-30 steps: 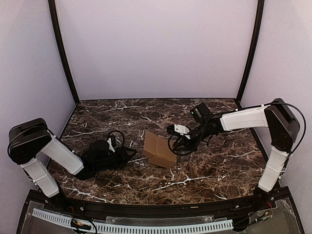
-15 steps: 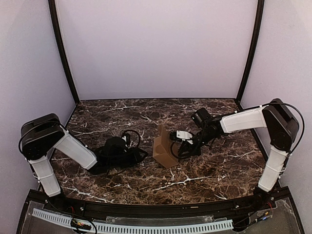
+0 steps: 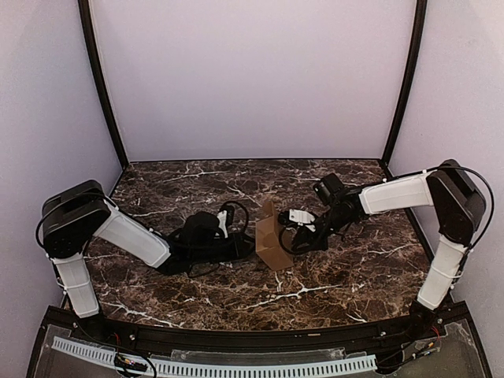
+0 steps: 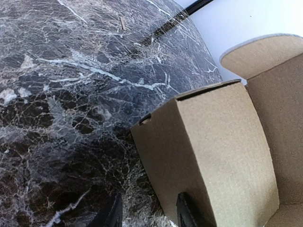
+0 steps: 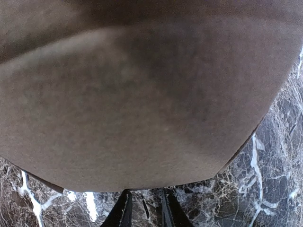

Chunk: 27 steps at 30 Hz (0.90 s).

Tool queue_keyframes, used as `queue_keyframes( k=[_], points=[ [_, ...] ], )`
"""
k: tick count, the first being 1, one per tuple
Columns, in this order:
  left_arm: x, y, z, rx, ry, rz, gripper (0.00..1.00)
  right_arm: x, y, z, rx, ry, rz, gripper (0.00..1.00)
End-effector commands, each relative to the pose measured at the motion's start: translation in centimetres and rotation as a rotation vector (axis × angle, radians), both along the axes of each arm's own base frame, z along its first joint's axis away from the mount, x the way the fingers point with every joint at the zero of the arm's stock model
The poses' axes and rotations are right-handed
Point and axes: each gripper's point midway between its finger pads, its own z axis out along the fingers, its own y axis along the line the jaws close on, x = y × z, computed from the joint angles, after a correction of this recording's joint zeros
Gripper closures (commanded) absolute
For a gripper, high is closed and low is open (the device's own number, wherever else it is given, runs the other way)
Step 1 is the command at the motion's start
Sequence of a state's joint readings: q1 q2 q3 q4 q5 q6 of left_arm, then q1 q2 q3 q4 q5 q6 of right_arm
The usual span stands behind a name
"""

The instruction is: Fold the paper box

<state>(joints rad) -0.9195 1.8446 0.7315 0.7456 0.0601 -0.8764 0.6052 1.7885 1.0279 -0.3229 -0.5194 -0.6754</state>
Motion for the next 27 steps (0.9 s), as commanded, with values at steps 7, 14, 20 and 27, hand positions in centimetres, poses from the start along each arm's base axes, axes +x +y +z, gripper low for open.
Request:
queue_keyframes(
  k=[7,14,20,27],
  points=[
    [-0.6,-0.9,0.7,0.065,-0.039,-0.049,0.6,0.4,-3.6,0.7,-0.041,-0.03,-0.061,0.77],
    [-1.0,-2.1,1.6,0.12,-0.071,-0.077,0.61,0.2,-4.7,2.0,-0.019,-0.047,-0.063,0.73],
    [-1.5,-3.0,2.0,0.158,-0.089,-0.115,0.64,1.0,-5.5,3.6,0.006,-0.069,-0.104,0.72],
    [-2.1,-4.0,3.1,0.193,-0.151,-0.156,0.65,1.3,-4.7,5.9,0.073,-0.068,-0.111,0.71]
  ],
)
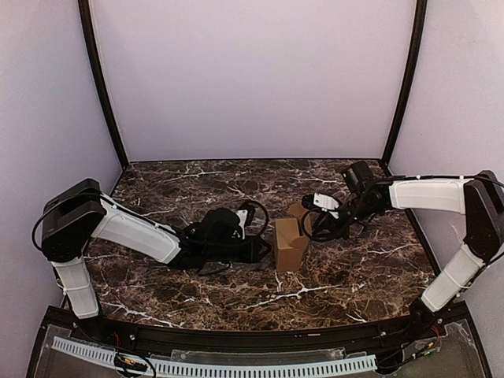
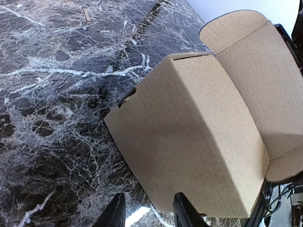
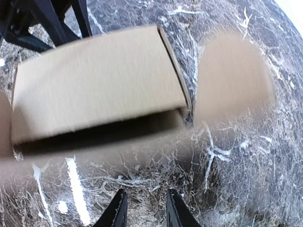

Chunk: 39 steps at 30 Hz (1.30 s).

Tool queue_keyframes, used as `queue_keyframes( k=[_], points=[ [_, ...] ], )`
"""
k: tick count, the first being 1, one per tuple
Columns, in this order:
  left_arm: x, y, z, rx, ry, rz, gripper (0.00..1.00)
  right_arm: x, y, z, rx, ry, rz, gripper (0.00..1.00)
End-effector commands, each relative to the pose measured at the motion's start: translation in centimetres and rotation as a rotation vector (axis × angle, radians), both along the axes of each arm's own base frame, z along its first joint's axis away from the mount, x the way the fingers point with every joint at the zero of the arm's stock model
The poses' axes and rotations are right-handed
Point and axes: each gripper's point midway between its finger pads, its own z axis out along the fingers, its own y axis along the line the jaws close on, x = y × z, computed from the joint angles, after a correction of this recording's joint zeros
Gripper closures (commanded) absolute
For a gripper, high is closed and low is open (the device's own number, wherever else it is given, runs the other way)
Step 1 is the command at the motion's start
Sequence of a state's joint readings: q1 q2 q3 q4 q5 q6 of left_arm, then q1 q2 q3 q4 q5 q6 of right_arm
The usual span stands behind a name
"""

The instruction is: Fold the paper box

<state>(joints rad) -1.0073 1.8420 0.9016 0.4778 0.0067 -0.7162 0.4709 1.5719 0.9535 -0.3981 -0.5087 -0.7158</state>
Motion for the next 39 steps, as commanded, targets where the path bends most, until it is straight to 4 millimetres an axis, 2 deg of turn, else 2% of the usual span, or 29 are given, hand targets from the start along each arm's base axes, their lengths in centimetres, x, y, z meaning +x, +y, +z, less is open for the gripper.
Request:
queue_keyframes(
  k=[1,7,16,22,28,39],
  points=[
    [-0.6,-0.8,2.0,0.024,-0.068,-0.051,0.65,0.0,0.9,1.6,0.06,0.027,0.001,0.71],
    [-1.4,-2.5,2.7,0.018,-0.097,-0.132,0.65,-0.1,2.7,1.8,0.146,0.119,0.039,0.71],
    [-2.5,-3.7,3.0,0.041,-0.128,-0.19,0.65,0.0,4.5,2.9,0.23,0.19,0.108,0.71],
    [-2.6,-3.3,2.7,0.061,-0.125,-0.188,0.65,-0.6,4.7,2.3,0.231,0.21,0.14,0.71],
    [-2.5,-3.5,3.0,0.06,-0.146,-0.184,0.65,-1.3,4.6,0.4,0.196,0.246,0.146,0.71],
    [-2.3,-4.1,3.0,0.047,-0.157,-0.18,0.64,-1.1,4.7,0.1,0.201,0.26,0.137,0.71]
  ],
)
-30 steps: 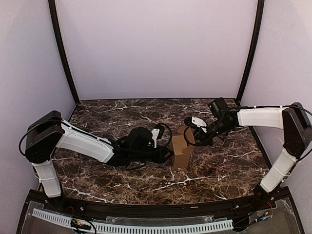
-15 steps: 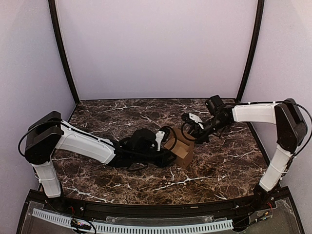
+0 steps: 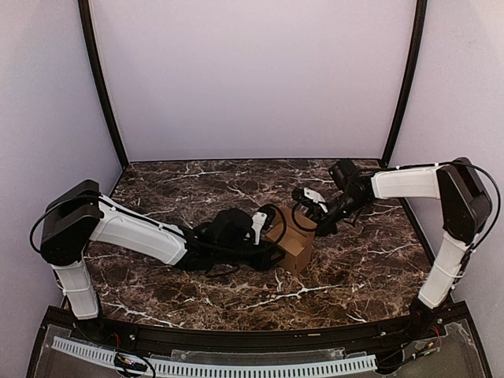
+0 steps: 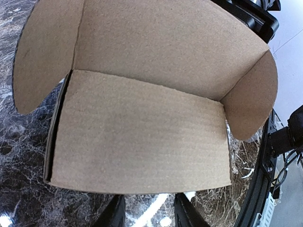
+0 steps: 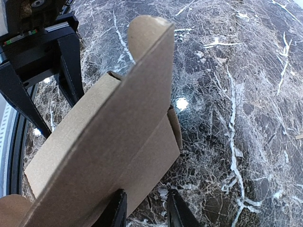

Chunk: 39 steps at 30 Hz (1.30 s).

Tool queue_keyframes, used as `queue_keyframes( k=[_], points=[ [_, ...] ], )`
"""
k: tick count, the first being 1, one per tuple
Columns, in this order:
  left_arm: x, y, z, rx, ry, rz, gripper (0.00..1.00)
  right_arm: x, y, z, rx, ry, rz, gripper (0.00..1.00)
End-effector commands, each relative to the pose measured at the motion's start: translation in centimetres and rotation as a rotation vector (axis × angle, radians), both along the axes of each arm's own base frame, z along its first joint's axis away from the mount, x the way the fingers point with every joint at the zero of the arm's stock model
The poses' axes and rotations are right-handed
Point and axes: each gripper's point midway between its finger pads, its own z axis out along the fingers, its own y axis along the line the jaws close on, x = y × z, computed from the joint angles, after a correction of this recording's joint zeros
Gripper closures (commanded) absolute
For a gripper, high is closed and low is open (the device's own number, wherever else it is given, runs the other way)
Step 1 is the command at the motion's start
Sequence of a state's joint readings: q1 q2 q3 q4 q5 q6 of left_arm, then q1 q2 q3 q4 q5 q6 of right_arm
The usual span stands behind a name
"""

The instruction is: Fold the paper box

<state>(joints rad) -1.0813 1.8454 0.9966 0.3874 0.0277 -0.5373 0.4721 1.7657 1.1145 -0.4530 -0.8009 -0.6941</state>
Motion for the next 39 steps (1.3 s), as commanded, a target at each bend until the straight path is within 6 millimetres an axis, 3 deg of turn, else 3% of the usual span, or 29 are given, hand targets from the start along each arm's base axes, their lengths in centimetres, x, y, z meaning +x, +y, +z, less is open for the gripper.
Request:
queue_keyframes(
  k=[1,10,14,18,20,22,25,26,27,28,29,30,31,32,33,34,35,36,37,39],
  points=[
    [0.3,-0.6,0.9,-0.021,-0.029,0.004,0.64,-0.8,0.4,-0.6,0.004,0.045,0.017,0.71],
    [-1.1,2.5,0.8,0.065,0.006,0.015,0.59,1.1,-0.5,-1.3,-0.037,0.029,-0.054,0.71],
    [-3.2,4.1,0.7,0.137,0.057,-0.058,0.57,1.4,-0.8,-1.0,-0.036,0.014,-0.068,0.7],
    [-4.6,6.9,1.3,0.286,0.05,-0.124,0.55,1.7,-0.9,-1.1,-0.037,0.011,-0.074,0.69],
    [-4.3,7.5,3.1,0.336,-0.005,-0.151,0.54,1.8,-0.9,-1.1,-0.036,0.011,-0.077,0.69],
    [-3.0,7.6,5.6,0.352,-0.078,-0.148,0.51,1.9,-0.9,-1.1,-0.037,0.008,-0.08,0.69],
    [0.6,7.4,9.8,0.328,-0.187,-0.089,0.46,2.1,-0.9,-1.0,-0.038,0.004,-0.085,0.69],
    [1.9,7.6,9.8,0.339,-0.19,-0.069,0.43,2.1,-0.9,-1.0,-0.039,0.003,-0.087,0.68],
    [3.0,7.2,11.4,0.327,-0.223,-0.061,0.42,2.1,-0.9,-1.0,-0.04,0.003,-0.088,0.68],
    [4.1,7.5,10.5,0.366,-0.215,-0.057,0.41,2.1,-0.9,-1.0,-0.038,0.003,-0.087,0.68],
    [5.0,7.1,11.7,0.353,-0.232,-0.05,0.41,2.0,-0.9,-0.9,-0.036,0.003,-0.085,0.68],
    [5.9,7.3,10.6,0.388,-0.218,-0.056,0.4,2.0,-0.9,-0.8,-0.033,0.002,-0.085,0.68],
    [6.5,6.7,11.4,0.37,-0.221,-0.066,0.4,1.9,-0.9,-0.8,-0.03,0.001,-0.084,0.68],
    [6.7,6.4,10.3,0.387,-0.192,-0.1,0.4,1.9,-0.9,-0.7,-0.029,0.0,-0.084,0.68],
    [7.0,5.7,11.1,0.369,-0.2,-0.118,0.4,2.0,-0.9,-0.7,-0.027,-0.002,-0.085,0.68],
    [6.7,5.2,10.0,0.383,-0.178,-0.168,0.4,1.9,-0.9,-0.7,-0.028,0.0,-0.085,0.68],
    [6.9,4.5,10.8,0.366,-0.187,-0.188,0.4,1.9,-0.8,-0.6,-0.026,-0.003,-0.084,0.68],
    [6.5,4.1,9.7,0.379,-0.159,-0.229,0.39,1.9,-0.9,-0.6,-0.025,-0.002,-0.084,0.68],
    [6.8,3.5,10.3,0.368,-0.165,-0.234,0.39,1.9,-0.9,-0.6,-0.024,-0.001,-0.083,0.68],
    [7.1,3.2,9.4,0.4,-0.171,-0.263,0.4,1.9,-0.9,-0.6,-0.022,-0.001,-0.082,0.68]
  ],
)
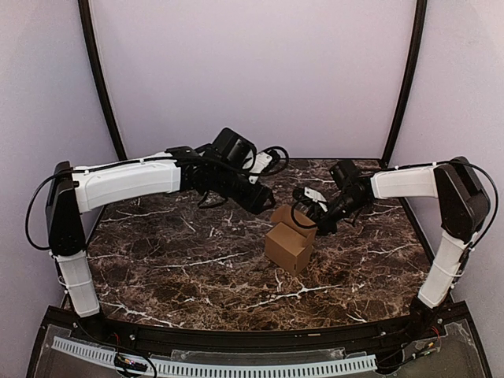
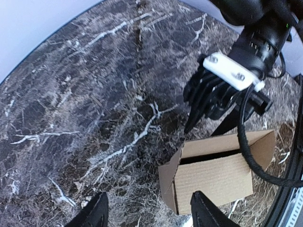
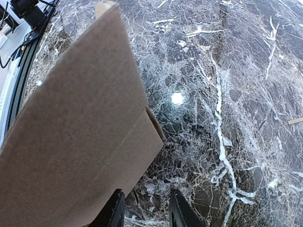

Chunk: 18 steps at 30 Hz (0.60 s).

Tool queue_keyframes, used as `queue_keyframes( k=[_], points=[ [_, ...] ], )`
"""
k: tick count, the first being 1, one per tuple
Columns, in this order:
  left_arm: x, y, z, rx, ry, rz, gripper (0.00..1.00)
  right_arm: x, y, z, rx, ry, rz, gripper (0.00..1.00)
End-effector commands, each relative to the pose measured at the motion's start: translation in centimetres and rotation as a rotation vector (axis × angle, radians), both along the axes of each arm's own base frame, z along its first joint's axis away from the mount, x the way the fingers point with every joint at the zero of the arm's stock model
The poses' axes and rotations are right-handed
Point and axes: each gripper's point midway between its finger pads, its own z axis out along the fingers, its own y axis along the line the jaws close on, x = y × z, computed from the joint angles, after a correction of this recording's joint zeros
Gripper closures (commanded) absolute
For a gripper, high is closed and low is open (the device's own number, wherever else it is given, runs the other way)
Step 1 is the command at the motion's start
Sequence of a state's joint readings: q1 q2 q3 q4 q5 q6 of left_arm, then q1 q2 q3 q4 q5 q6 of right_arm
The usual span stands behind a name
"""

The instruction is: Fold the paper box

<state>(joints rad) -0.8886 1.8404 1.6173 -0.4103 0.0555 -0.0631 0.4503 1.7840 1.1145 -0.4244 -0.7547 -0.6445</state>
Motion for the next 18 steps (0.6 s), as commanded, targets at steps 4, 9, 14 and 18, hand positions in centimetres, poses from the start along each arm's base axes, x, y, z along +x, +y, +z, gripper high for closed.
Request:
queue_keyframes(
  k=[4,9,14,18],
  points=[
    [-1.3,-1.1,-3.9,0.139,0.069,-0.151,0.44,0.3,0.0,0.2,0.012,-0.01,-0.007,0.68],
    [-1.1,-1.7,-4.4,0.141,0.065,-0.173,0.53,0.3,0.0,0.0,0.012,-0.003,-0.007,0.68],
    [-1.1,-2.0,-4.5,0.132,0.069,-0.179,0.65,0.3,0.0,-0.1,0.011,0.003,-0.007,0.68],
    [-0.9,-2.5,-4.4,0.116,0.066,-0.182,0.66,0.3,0.1,-0.2,0.012,0.006,-0.006,0.68]
  ],
)
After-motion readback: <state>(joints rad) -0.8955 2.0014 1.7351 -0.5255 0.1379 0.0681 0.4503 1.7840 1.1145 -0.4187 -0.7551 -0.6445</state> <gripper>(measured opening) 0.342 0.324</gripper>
